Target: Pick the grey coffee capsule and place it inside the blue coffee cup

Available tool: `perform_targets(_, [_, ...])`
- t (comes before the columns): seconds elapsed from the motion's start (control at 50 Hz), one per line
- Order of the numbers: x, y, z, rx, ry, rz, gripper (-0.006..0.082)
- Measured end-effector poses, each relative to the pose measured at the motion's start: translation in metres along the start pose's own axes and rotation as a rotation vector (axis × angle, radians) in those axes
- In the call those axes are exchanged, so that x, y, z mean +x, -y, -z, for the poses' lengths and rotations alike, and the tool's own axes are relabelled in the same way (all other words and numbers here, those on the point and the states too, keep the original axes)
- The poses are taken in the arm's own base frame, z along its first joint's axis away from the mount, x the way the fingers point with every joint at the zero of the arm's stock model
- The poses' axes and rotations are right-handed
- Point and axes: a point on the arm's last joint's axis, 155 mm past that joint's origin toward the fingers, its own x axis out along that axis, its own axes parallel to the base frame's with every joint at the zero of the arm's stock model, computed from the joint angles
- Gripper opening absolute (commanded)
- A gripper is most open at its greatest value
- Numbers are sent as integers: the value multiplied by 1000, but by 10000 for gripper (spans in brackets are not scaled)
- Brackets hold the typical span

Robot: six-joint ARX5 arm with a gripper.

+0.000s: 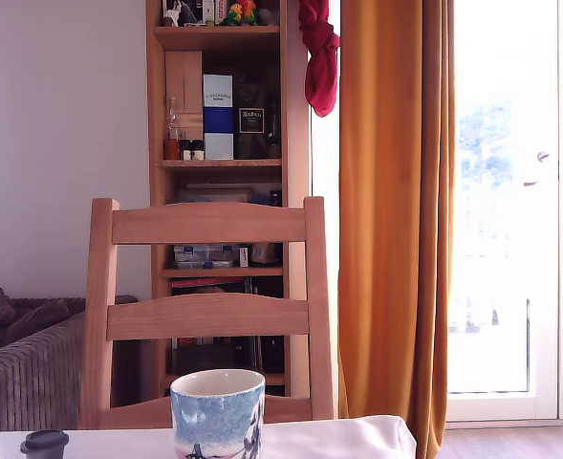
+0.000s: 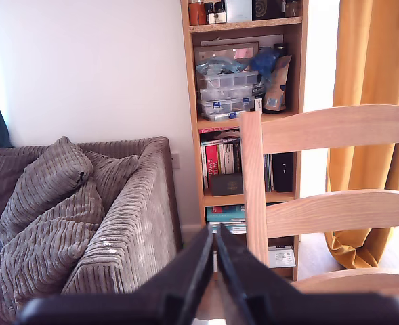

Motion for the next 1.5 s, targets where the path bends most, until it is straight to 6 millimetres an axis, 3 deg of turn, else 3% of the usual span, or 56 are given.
perform_targets(0.08, [0, 8, -4, -78, 12, 60, -14])
perform_targets(0.18, [-5, 38, -4, -268, -18, 234, -14])
perform_targets(0.26, [-10, 60, -1, -294, -50, 346, -14])
perform_targets(0.46, [-12, 80, 16, -327, -172, 437, -14])
perform_targets(0.62, [-10, 93, 41, -361, -330, 475, -1])
perform_targets(0.66, [-9, 96, 47, -368, -372, 477, 63])
perform_targets(0.7, [-8, 98, 54, -369, -410, 479, 188])
perform_targets(0.78, [-4, 102, 63, -372, -468, 482, 527])
perform_targets(0.86, [-1, 105, 74, -377, -532, 475, 690])
perform_targets(1.24, [19, 104, 131, -258, -832, 384, 761])
perform_targets(1.5, [41, 106, 158, -135, -944, 324, 761])
